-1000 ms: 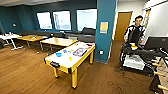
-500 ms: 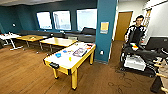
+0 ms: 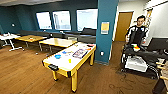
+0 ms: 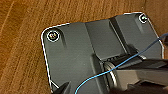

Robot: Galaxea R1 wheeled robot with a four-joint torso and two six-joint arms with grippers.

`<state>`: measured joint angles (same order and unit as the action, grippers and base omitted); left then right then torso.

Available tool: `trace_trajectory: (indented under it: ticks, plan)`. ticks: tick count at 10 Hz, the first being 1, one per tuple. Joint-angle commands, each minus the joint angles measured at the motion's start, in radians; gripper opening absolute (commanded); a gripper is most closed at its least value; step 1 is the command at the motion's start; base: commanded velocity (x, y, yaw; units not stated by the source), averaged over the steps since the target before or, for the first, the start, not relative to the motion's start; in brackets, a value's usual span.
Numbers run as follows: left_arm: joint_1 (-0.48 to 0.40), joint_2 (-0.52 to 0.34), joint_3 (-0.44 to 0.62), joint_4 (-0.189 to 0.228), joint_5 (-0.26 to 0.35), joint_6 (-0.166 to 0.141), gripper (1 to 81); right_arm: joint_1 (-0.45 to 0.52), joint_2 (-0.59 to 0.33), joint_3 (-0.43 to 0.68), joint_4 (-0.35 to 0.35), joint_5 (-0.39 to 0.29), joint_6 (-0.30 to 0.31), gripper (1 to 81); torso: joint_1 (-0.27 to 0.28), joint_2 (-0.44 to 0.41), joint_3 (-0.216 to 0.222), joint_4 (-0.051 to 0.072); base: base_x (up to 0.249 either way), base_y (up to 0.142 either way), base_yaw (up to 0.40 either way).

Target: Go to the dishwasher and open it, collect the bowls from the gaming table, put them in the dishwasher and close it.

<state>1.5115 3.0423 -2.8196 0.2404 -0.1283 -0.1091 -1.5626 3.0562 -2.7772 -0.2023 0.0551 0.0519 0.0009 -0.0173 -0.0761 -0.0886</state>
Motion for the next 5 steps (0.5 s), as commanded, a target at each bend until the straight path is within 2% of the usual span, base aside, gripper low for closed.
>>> trace_trajectory:
  ticks: [1,5]
  plan:
    - [-0.046,-0.003,-0.001,-0.004,0.044,-0.001,81.1,0.041,0.002,0.004,0.003,-0.052,-0.001,81.1,0.000,0.000,0.000,0.000,0.113,0.071,0.000]
    - [-0.046,-0.003,-0.001,-0.004,0.042,-0.001,81.1,0.043,0.002,0.004,0.003,-0.052,-0.003,81.1,0.000,0.000,0.000,0.000,0.113,0.075,0.000]
